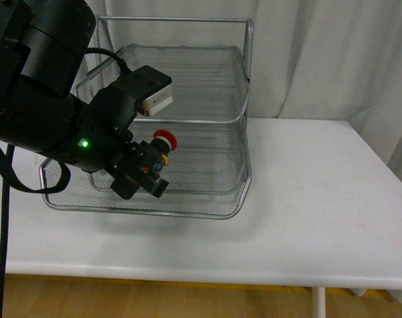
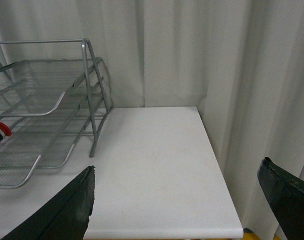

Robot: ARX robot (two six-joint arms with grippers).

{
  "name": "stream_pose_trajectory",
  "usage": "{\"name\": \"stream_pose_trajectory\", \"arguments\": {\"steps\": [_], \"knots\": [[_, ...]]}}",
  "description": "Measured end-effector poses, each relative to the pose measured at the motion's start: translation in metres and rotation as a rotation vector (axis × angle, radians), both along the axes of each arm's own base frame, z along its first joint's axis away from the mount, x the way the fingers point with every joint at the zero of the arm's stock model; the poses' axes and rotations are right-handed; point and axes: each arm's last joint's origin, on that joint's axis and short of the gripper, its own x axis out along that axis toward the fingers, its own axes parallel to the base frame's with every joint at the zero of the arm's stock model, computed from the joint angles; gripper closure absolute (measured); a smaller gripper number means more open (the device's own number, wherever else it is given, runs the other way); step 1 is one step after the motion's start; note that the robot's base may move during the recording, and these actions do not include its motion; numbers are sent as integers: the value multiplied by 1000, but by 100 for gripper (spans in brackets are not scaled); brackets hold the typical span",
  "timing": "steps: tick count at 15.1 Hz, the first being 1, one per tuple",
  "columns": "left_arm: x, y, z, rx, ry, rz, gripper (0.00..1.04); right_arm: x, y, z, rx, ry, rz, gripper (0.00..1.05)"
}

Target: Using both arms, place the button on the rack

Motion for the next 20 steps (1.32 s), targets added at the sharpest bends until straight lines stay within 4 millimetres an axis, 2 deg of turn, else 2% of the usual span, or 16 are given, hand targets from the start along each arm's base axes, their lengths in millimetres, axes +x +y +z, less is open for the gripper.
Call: {"name": "stream_pose_trajectory", "arguments": {"steps": [3,8,9,11,13,15,17,20], "knots": [[15,-5,3,-2,5,12,68,0,0,0,0,0,0,6],[21,-7,3,-53,0,37,10,0,0,0,0,0,0,6],[18,-6,4,-60,4,34,5,0,0,0,0,0,0,6],[6,-2,11,-86,6,29,7,0,0,0,0,0,0,6],[-2,5,26,-107,-44,34,7,0,0,0,0,0,0,6],[-17,17,33,-123,-51,39,7,0,0,0,0,0,0,6],[-41,33,46,-156,-116,45,7,0,0,0,0,0,0,6],[-88,70,80,-230,-270,75,7,0,0,0,0,0,0,6]]}}
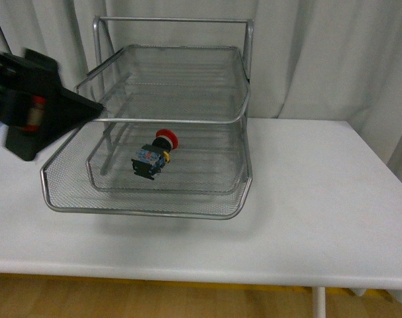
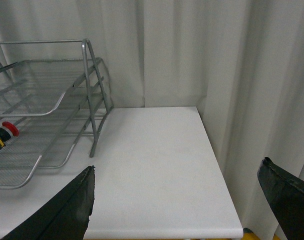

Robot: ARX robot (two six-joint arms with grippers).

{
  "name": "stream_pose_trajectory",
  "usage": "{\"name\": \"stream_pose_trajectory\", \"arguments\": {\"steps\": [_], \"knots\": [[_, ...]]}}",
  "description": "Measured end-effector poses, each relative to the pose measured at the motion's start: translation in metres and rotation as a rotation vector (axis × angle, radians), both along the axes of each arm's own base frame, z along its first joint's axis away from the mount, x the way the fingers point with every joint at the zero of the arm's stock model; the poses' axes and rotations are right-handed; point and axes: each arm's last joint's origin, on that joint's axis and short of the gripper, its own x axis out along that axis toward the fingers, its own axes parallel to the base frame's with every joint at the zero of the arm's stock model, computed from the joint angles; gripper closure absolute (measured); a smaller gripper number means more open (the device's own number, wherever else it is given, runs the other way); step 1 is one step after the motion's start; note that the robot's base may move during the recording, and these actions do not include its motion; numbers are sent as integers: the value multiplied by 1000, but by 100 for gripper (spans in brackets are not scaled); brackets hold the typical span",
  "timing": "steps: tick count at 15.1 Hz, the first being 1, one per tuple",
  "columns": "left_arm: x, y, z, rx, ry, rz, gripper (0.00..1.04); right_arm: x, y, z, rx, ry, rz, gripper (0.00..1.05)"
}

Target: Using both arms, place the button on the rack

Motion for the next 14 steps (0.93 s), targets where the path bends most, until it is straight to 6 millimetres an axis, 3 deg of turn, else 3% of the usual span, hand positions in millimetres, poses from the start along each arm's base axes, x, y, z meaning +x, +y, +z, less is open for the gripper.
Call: {"name": "stream_pose_trajectory", "arguments": {"steps": [3,4,6,9,11,14], "knots": [[-36,40,5,-73,-43,95,7,0,0,0,0,0,0,6],[-49,45,7,-106,-253,279,19,0,0,0,0,0,0,6],[-80,50,-1,-216,-432,474,42,0,0,0,0,0,1,6],[-100,50,-26,-255,-397,499,80,0,0,0,0,0,1,6],[-112,50,-31,-276,-415,500,103,0,0,0,0,0,1,6],[-127,50,-45,-270,-401,502,103,0,0,0,0,0,1,6]]}}
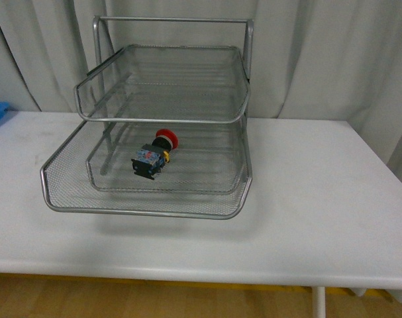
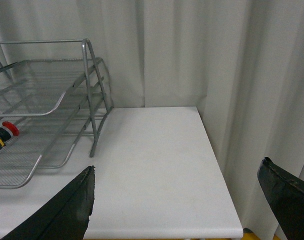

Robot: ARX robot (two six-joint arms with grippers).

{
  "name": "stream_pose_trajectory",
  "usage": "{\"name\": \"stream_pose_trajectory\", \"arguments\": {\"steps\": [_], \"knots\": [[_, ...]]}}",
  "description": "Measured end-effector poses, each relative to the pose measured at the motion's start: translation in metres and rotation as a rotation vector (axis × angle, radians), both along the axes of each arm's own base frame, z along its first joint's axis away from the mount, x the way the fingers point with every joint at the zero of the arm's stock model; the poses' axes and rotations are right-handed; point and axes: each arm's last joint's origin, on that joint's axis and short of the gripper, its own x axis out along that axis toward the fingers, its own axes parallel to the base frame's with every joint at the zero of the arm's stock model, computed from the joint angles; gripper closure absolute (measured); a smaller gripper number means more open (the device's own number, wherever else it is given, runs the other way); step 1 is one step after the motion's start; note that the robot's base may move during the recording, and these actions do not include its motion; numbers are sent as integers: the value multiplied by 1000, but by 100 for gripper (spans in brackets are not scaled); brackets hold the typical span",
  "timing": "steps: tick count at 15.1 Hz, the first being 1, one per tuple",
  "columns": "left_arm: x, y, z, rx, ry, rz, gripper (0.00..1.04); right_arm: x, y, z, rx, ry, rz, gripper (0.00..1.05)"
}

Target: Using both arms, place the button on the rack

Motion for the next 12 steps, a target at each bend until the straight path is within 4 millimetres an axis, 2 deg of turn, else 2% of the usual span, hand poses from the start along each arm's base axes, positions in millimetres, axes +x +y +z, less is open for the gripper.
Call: {"name": "stream_pose_trajectory", "arguments": {"steps": [7,8,12], "knots": [[-21,0,-13,0,-41,0,103,0,0,0,0,0,0,6],[-23,0,-18,0,-6,0,103,0,0,0,0,0,0,6],[-31,0,-16,0,-19,0,103,0,0,0,0,0,0,6]]}}
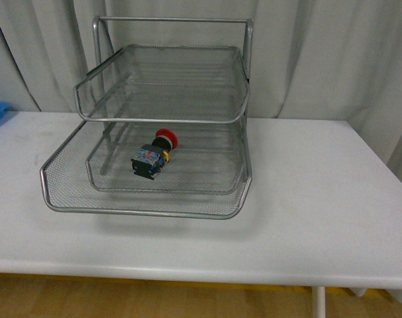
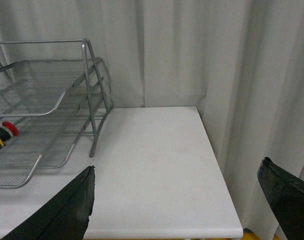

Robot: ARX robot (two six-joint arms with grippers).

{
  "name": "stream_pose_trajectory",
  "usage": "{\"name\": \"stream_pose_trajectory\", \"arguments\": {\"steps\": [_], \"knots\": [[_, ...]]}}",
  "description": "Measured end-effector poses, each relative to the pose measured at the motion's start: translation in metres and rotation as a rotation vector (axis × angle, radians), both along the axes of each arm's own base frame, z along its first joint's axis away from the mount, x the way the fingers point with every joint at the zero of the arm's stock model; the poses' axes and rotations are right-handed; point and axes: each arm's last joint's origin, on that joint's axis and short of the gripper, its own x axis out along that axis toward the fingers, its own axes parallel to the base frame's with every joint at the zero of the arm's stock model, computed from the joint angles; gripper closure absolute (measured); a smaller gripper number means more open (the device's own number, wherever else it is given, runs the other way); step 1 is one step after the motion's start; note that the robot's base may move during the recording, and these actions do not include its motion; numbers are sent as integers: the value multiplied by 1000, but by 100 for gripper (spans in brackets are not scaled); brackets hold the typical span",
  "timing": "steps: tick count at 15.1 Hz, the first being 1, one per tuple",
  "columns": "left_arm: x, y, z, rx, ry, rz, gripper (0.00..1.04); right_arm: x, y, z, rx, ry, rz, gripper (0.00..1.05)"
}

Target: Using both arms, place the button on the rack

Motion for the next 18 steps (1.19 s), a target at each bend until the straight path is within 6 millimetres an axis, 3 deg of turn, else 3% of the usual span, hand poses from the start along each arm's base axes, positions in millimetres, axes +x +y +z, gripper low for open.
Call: {"name": "stream_pose_trajectory", "arguments": {"steps": [8,9,14,17,18], "knots": [[-17,0,-7,-1,50,-2,103,0,0,0,0,0,0,6],[-19,0,0,0,-14,-1,103,0,0,0,0,0,0,6],[-19,0,-3,-2,7,0,102,0,0,0,0,0,2,6],[-19,0,-3,-1,7,0,63,0,0,-2,21,36,-38,6],[-19,0,-3,-2,8,0,48,4,1,0,84,109,-163,6]]}}
